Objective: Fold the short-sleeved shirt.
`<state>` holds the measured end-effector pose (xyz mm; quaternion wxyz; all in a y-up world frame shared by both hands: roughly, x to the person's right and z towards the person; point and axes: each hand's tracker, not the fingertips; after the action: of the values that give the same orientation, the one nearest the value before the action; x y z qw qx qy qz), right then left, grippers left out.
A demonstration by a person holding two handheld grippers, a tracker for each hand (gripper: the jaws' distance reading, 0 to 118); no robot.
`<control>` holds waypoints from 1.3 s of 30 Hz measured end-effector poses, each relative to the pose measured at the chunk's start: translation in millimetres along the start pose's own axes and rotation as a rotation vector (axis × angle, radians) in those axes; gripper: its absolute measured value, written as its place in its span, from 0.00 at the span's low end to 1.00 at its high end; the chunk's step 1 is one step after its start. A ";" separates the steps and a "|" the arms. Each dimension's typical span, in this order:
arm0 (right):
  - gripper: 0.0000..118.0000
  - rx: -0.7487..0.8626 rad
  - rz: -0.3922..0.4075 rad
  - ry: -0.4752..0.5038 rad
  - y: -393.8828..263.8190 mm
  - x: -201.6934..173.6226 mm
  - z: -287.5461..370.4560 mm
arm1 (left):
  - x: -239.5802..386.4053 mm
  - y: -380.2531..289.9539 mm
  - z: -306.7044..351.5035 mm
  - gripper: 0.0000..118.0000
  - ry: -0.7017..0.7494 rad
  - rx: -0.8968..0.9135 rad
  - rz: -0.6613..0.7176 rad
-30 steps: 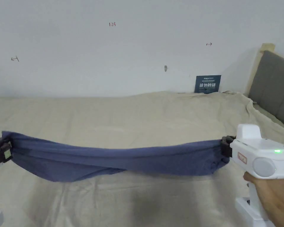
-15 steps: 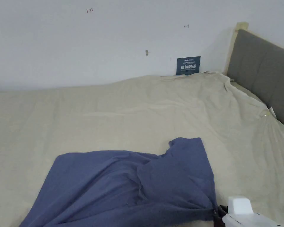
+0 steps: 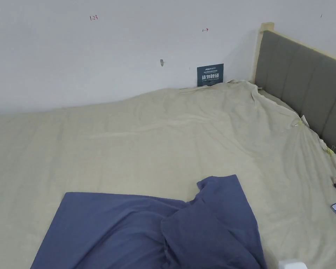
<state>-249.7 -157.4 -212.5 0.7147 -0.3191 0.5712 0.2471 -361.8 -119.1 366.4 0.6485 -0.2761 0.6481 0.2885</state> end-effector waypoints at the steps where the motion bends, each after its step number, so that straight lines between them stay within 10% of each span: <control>1: 0.11 -0.010 -0.003 -0.002 -1.2 0.2 -3.6 | 2.9 -1.0 -2.6 0.00 0.001 -0.010 -0.001; 9: 0.13 -0.096 -0.024 -0.053 -2.8 -9.0 -33.0 | 12.1 -6.0 -52.9 0.00 0.047 -0.144 -0.008; 11: 0.27 -0.088 -0.026 -0.070 -1.1 -11.5 -27.4 | 14.4 -4.4 -58.8 0.04 0.044 -0.173 0.002; 14: 0.72 -0.091 -0.020 -0.102 6.7 -9.9 -20.1 | 19.9 -1.2 -58.0 0.39 0.037 -0.192 -0.001; 17: 0.82 0.002 -0.084 -0.076 20.0 -5.0 1.8 | 27.5 6.9 -51.1 0.84 0.026 -0.176 -0.016; 25: 0.83 0.306 -0.017 -0.026 96.2 -23.6 73.7 | 67.6 72.7 8.0 0.90 -0.108 0.129 -0.013; 33: 0.75 0.534 0.039 -0.087 129.4 -41.1 124.5 | 116.0 119.1 65.9 0.87 -0.224 0.419 0.022; 36: 0.21 0.590 0.070 -0.126 129.5 -45.3 132.6 | 131.5 121.2 76.9 0.53 -0.224 0.506 -0.047; 37: 0.00 0.597 0.065 -0.129 129.0 -46.0 134.0 | 137.6 122.1 77.0 0.21 -0.208 0.516 -0.068; 39: 0.00 0.611 0.061 -0.136 126.9 -46.4 134.5 | 143.8 120.8 77.4 0.00 -0.245 0.545 -0.089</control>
<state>-262.6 28.0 -170.0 0.8063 -0.0553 0.5793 0.1060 -398.4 22.1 225.2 0.7842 -0.0832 0.6056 0.1066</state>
